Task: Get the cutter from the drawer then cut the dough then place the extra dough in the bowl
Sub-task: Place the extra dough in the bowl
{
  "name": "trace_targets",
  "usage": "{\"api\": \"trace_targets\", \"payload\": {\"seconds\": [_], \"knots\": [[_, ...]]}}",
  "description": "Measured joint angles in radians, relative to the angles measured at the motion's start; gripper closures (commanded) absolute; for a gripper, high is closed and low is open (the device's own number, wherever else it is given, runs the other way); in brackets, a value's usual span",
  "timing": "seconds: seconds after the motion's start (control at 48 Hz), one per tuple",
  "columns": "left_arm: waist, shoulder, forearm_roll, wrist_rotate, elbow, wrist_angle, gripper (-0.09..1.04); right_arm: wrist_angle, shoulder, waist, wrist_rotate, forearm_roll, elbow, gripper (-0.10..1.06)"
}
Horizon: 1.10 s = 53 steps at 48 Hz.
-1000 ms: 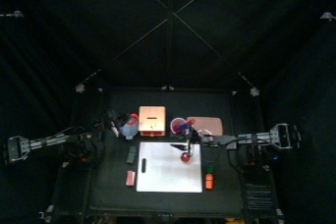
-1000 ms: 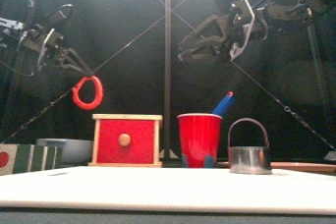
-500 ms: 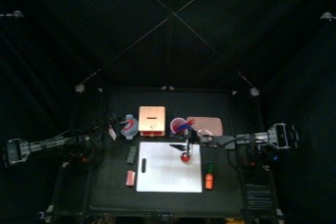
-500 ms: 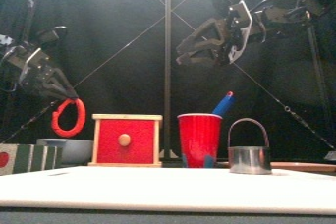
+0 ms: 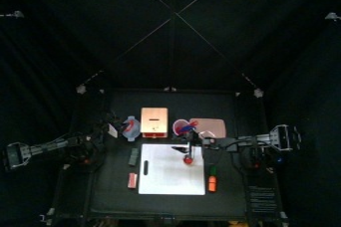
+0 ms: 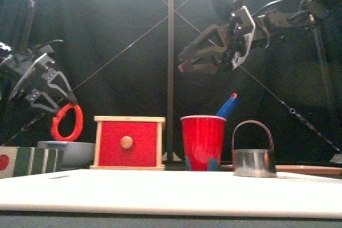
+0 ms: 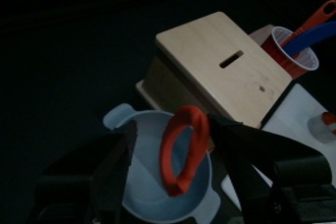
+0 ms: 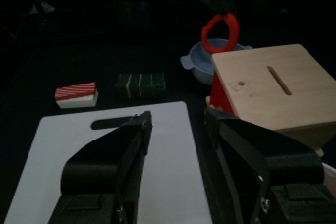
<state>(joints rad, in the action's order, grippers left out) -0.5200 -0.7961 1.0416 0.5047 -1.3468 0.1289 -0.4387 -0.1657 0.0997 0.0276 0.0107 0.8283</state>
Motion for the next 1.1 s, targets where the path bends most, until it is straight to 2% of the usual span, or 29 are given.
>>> {"api": "trace_targets", "payload": {"seconds": [0.292, 0.479, 0.854, 1.104], "knots": [[0.031, 0.0, -0.034, 0.006, 0.006, -0.011, 0.02, 0.0, 0.015, 0.003, 0.0, 0.0, -0.012, 0.13], [0.133, 0.0, -0.212, 0.005, 0.026, 0.006, 0.02, 0.0, 0.014, 0.003, 0.0, 0.002, -0.014, 0.13], [0.434, -0.002, -0.502, 0.003, 0.017, 0.314, 0.02, -0.023, -0.043, 0.002, -0.005, 0.003, -0.012, 0.13], [0.468, -0.002, -0.531, -0.038, -0.014, 0.368, 0.02, -0.029, -0.049, 0.002, -0.002, 0.002, -0.014, 0.13]]}}
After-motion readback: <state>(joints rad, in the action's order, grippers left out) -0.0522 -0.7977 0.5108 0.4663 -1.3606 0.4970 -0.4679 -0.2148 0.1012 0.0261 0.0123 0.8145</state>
